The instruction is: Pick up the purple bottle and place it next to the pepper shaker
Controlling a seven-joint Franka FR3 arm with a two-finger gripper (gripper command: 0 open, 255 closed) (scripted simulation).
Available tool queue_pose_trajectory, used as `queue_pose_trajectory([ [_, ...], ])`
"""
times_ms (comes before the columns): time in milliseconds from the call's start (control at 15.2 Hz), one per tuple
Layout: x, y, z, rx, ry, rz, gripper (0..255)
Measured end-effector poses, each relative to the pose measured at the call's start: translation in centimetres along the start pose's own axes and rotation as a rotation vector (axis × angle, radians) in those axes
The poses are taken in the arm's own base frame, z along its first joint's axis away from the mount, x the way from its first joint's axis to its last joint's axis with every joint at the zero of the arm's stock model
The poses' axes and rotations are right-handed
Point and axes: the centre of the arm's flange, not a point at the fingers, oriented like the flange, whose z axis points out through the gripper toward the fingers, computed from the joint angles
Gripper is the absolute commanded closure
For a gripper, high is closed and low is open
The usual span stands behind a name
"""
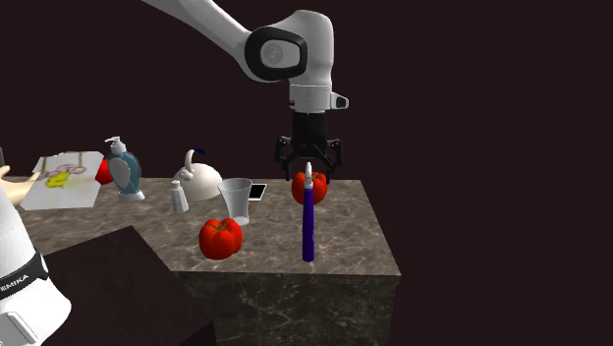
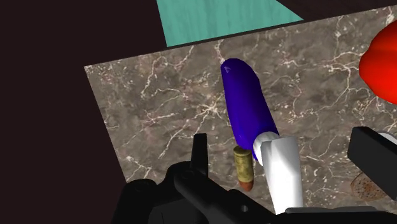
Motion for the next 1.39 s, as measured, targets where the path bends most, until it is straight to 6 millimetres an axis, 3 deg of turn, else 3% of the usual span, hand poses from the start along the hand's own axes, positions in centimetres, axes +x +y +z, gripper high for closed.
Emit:
queue_pose_trajectory([
  [660, 0.0, 0.0, 0.0, 0.000, 0.000, 0.000, 255],
  [1386, -0.2, -0.2, -5.3, 0.000, 0.000, 0.000, 255],
])
